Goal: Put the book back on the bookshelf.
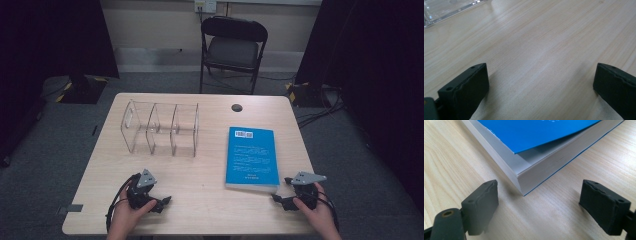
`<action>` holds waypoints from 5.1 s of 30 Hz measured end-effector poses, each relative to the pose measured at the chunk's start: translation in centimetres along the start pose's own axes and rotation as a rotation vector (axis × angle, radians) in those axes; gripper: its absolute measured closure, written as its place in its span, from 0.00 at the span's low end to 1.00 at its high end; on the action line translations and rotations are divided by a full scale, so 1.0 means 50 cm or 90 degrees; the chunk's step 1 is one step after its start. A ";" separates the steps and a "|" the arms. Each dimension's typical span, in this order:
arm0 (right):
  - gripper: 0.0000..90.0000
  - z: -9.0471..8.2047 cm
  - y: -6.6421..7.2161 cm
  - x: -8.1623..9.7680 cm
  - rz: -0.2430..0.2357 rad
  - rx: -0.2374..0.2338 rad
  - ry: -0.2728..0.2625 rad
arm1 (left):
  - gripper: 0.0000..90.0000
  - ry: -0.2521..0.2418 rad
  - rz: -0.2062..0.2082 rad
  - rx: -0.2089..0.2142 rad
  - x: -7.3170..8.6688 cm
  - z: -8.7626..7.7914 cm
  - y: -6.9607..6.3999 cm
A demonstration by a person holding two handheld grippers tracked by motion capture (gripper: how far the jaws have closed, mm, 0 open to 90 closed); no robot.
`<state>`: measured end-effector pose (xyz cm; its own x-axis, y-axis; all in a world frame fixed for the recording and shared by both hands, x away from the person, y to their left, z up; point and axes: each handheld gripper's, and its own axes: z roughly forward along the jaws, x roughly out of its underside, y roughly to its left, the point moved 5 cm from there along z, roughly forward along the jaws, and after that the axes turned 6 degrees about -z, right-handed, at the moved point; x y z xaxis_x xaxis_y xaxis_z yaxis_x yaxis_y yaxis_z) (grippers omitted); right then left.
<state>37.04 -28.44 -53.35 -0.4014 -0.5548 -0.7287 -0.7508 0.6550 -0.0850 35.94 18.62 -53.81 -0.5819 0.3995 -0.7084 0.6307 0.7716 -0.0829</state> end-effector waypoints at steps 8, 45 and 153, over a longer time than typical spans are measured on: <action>0.16 0.000 0.000 0.000 0.000 0.000 0.000 | 0.00 -0.001 -0.004 0.002 0.002 -0.002 -0.004; 0.24 0.034 0.016 -0.038 0.006 -0.005 0.004 | 0.19 0.048 0.082 0.129 -0.117 0.055 -0.153; 0.31 0.001 0.008 -0.093 0.058 0.007 -0.047 | 0.17 0.023 0.251 0.129 -0.352 0.306 -0.375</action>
<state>38.63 -25.59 -50.04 -0.4278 -0.4539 -0.7816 -0.7072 0.7066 -0.0232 42.22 -10.43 -50.51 -0.2918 0.6637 -0.6888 0.8939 0.4455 0.0506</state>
